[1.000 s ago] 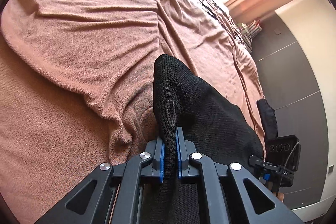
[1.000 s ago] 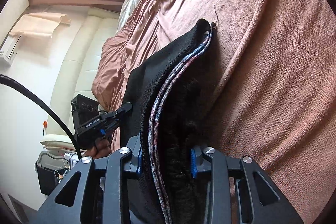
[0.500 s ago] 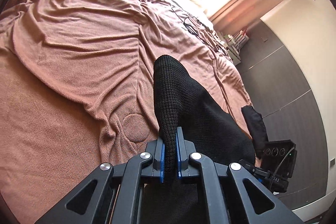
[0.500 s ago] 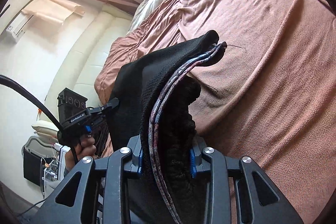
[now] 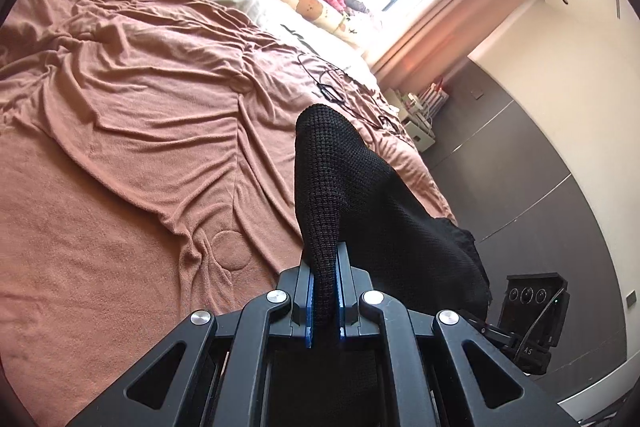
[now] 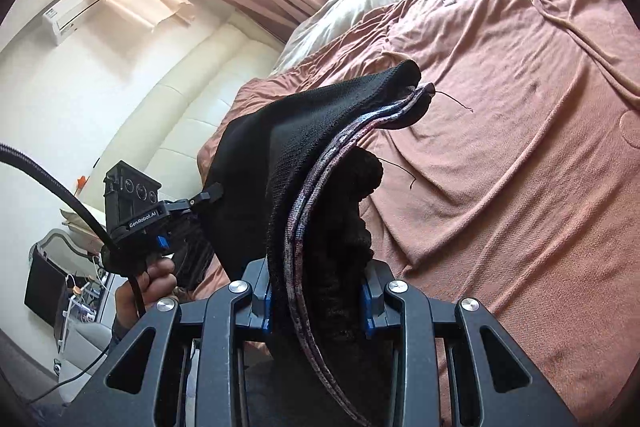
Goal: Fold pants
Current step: 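Grasp the shorts end with the left tool while the right tool grips the patterned edge, then lift the folded black shorts with both tools and carry them toward the headboard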
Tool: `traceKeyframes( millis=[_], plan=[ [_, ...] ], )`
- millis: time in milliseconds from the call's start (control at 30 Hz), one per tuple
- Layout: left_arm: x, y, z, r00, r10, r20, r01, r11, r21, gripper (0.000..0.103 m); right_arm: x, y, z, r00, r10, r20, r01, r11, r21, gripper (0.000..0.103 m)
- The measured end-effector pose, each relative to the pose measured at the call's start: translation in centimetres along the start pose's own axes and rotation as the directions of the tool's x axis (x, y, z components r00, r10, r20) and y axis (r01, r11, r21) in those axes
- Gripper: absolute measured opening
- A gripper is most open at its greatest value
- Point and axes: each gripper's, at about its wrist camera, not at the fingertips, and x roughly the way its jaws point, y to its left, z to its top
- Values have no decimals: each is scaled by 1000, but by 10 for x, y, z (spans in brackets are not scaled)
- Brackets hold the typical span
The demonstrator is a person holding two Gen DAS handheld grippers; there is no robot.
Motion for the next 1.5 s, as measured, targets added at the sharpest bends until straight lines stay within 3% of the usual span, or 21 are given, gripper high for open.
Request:
traceKeyframes(
  millis=[533, 1000, 1300, 1500],
  plan=[
    [-83, -40, -10, 992, -51, 112, 45, 997, 57, 8, -42, 48, -16, 998, 7, 64, 1, 994, -113, 29],
    [-193, -72, -30, 970, -71, 231, 43, 992, 122, 8, -78, 102, -42, 992, 74, 100, -51, 974, -219, 29],
    [-265, -74, -58, 954, -27, 300, -2, 996, 95, 8, -79, 130, -57, 992, 111, 67, -91, 964, -251, 29],
    [-306, -74, -59, 939, -3, 345, -36, 993, 108, 8, -70, 147, -57, 989, 147, 31, -132, 946, -297, 29]
  ],
)
